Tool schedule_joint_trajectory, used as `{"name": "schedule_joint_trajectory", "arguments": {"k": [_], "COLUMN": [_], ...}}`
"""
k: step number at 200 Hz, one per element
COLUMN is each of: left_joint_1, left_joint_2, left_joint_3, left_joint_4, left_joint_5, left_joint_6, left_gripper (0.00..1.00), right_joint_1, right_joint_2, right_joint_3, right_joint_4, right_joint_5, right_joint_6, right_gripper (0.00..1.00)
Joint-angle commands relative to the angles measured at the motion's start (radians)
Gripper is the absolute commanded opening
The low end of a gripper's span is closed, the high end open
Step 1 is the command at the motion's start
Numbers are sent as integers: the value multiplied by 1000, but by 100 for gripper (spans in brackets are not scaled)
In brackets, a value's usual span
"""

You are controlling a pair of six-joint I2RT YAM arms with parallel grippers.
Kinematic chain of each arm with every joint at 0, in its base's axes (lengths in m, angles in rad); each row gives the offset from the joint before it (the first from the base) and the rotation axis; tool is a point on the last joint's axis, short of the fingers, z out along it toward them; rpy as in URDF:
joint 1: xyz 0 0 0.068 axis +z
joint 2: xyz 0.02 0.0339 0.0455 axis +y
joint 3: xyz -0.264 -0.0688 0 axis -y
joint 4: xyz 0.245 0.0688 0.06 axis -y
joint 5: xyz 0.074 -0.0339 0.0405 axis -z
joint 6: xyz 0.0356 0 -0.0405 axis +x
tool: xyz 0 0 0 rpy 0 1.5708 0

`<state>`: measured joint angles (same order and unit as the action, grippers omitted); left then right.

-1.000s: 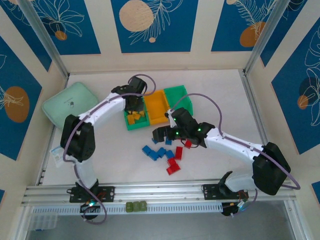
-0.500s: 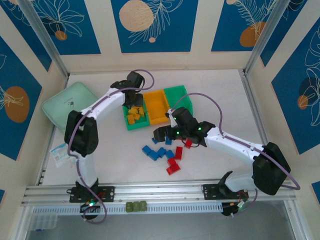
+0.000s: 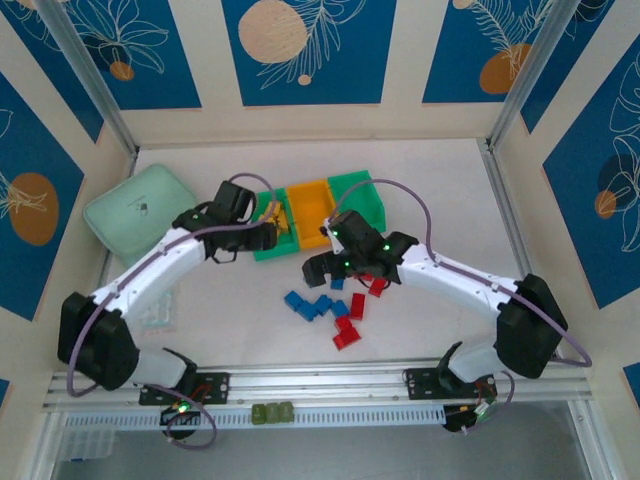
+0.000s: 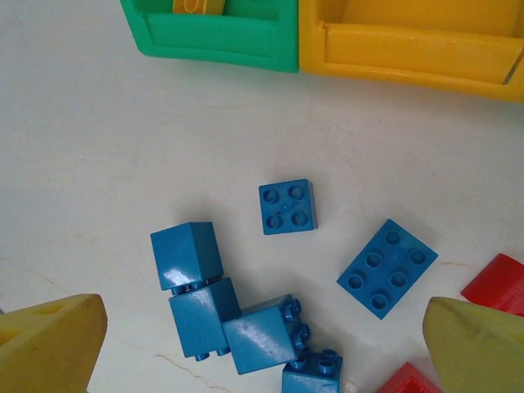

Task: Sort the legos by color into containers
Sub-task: Pick up the lego from the center of the table.

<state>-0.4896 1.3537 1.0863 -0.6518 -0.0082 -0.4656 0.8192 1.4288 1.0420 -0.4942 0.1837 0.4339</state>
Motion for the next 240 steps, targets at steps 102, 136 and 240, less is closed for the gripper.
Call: {"name": "schedule_joint_trajectory", "arguments": {"k": [102,136,240], "left_joint_1": [-24,-36,-50], "left_joint_2": [-396,-443,-453], "left_joint_3": [-443,-489,-500], "left_joint_4": [153,173,178], "left_joint_5": [186,177,160], "left_joint_6": [-226,-256,-280], "left_gripper": [99,99,99], "right_joint_1": [41,40,55], "right_joint_2": [400,459,558], "right_joint_3": [252,271,319], "right_joint_4": [-123,-114,-104], "right_joint_5": [80,103,92], "right_joint_6": [-94,-99,-114], "right_gripper": [77,72,52]}}
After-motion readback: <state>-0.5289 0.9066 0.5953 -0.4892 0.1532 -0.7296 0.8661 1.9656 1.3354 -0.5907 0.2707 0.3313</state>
